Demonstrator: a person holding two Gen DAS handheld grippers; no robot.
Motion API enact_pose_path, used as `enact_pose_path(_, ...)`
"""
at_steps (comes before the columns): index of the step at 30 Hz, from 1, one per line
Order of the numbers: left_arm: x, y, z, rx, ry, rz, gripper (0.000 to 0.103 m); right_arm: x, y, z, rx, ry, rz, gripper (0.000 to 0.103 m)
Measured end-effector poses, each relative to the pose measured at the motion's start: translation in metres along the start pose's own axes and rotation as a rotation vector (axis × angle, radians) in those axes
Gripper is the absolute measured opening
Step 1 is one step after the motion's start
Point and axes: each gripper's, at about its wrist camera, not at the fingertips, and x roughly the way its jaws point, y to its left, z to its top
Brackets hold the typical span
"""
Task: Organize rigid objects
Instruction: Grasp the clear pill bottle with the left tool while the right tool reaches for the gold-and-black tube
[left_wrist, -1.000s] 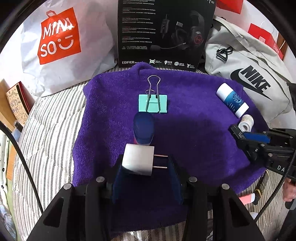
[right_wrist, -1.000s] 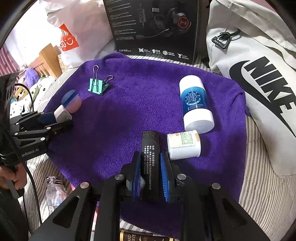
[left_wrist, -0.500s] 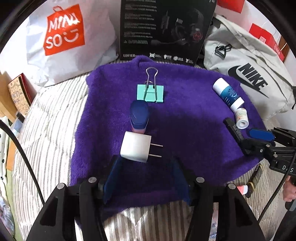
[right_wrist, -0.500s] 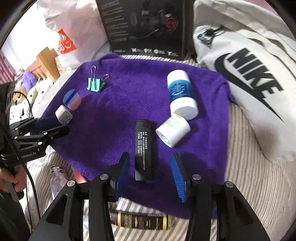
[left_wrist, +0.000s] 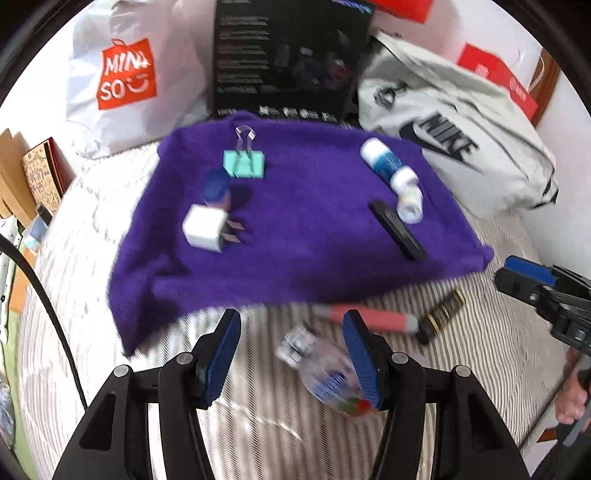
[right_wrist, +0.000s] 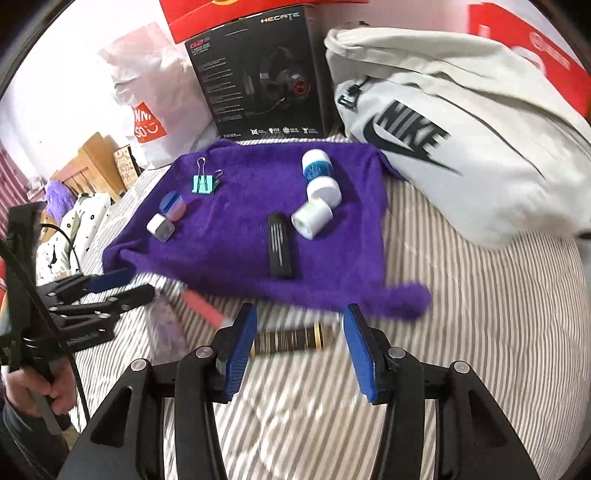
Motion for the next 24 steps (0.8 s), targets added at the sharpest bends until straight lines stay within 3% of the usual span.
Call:
enact_pose_path(4, 0.008, -0.012, -0.014, -0.001, 0.027, -0.01, 0.056, -0.01, -0.004, -0.023, 0.017, 0.013, 0.011, 0.049)
enact_pose_path(8, 0.013, -0.02, -0.019, 0.022, 0.038, 0.045, 0.057, -0.013, -0.005, -0.039, 0.037, 0.026, 0.032, 0.049)
enact_pose_path(17, 0.005, -0.024, -0.04, 0.129, 0.061, 0.091, 0.058, -0.001, 0.007, -0.054, 0.026, 0.057, 0.06, 0.049)
enact_pose_path(24, 0.014, -0.025, -0.043, 0.175, 0.065, 0.073, 0.058, 0.005, 0.005, -0.055, 0.035, 0.071, 0.052, 0.049)
